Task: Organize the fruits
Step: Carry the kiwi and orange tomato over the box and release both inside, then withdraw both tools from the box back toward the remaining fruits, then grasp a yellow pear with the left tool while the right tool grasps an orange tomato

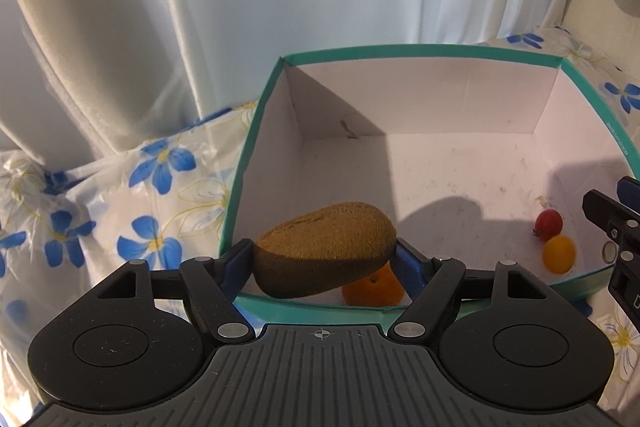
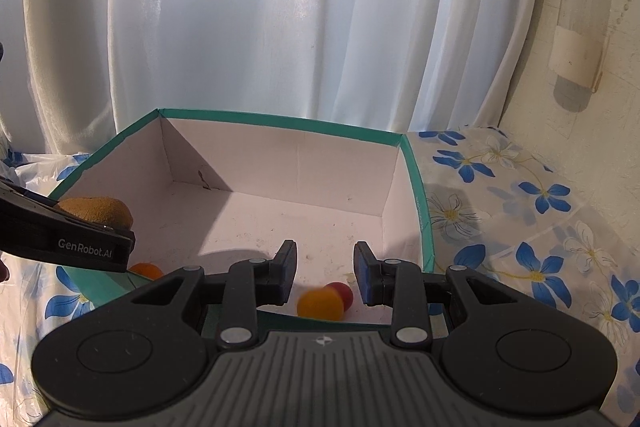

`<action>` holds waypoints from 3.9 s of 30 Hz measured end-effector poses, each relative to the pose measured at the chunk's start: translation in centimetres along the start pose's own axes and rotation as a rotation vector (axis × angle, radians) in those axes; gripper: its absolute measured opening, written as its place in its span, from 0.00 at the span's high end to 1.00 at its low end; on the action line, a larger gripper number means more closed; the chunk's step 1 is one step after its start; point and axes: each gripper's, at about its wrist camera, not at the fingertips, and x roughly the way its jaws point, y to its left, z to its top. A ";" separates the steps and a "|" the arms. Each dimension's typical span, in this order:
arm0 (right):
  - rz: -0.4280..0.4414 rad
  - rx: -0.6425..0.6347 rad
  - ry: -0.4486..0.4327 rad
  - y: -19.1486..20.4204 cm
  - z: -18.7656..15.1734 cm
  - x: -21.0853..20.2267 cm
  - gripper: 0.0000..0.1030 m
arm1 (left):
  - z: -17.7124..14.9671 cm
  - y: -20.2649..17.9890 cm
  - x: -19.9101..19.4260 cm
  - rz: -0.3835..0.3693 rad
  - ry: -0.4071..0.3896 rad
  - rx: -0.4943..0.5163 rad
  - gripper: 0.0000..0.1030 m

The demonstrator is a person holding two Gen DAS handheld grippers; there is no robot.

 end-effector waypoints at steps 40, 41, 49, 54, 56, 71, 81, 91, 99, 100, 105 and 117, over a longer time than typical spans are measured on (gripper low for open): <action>-0.024 0.064 -0.219 -2.8 -4.5 -10.8 0.15 | -6.5 -1.3 -10.1 -0.039 -0.163 0.010 0.22; -0.023 0.066 -0.222 -2.9 -4.7 -11.1 0.15 | -7.0 -1.5 -10.4 -0.052 -0.168 0.011 0.22; 0.001 0.029 -0.253 -3.3 -7.2 -13.0 0.15 | -11.3 -3.1 -12.5 -0.079 -0.214 -0.014 0.22; 0.026 0.005 -0.264 -3.5 -9.5 -14.1 0.19 | -14.4 -4.0 -13.3 -0.094 -0.233 -0.040 0.22; 0.041 -0.005 -0.261 -3.7 -10.6 -14.4 0.22 | -15.7 -4.6 -13.6 -0.095 -0.241 -0.043 0.22; 0.155 -0.075 -0.192 -5.5 -17.5 -14.1 0.35 | -22.4 -8.4 -12.7 -0.201 -0.296 -0.024 0.20; 0.157 -0.037 -0.157 -6.8 -18.2 -13.3 0.36 | -23.2 -9.5 -11.4 -0.259 -0.314 0.026 0.17; 0.155 -0.043 -0.130 -7.0 -18.3 -13.0 0.36 | -23.8 -9.7 -10.5 -0.311 -0.312 0.060 0.14; 0.170 -0.053 -0.128 -6.9 -18.5 -13.1 0.36 | -23.8 -10.9 -8.8 -0.303 -0.273 0.117 0.31; 0.176 -0.060 -0.126 -6.8 -18.5 -13.0 0.36 | -23.9 -11.0 -8.5 -0.284 -0.267 0.120 0.32; 0.200 -0.088 -0.121 -5.9 -18.6 -13.0 0.37 | -24.3 -9.9 -8.3 -0.298 -0.263 0.085 0.32; 0.237 -0.124 -0.035 -4.1 -19.0 -10.2 0.68 | -24.5 -6.8 -8.5 -0.216 -0.225 0.027 0.32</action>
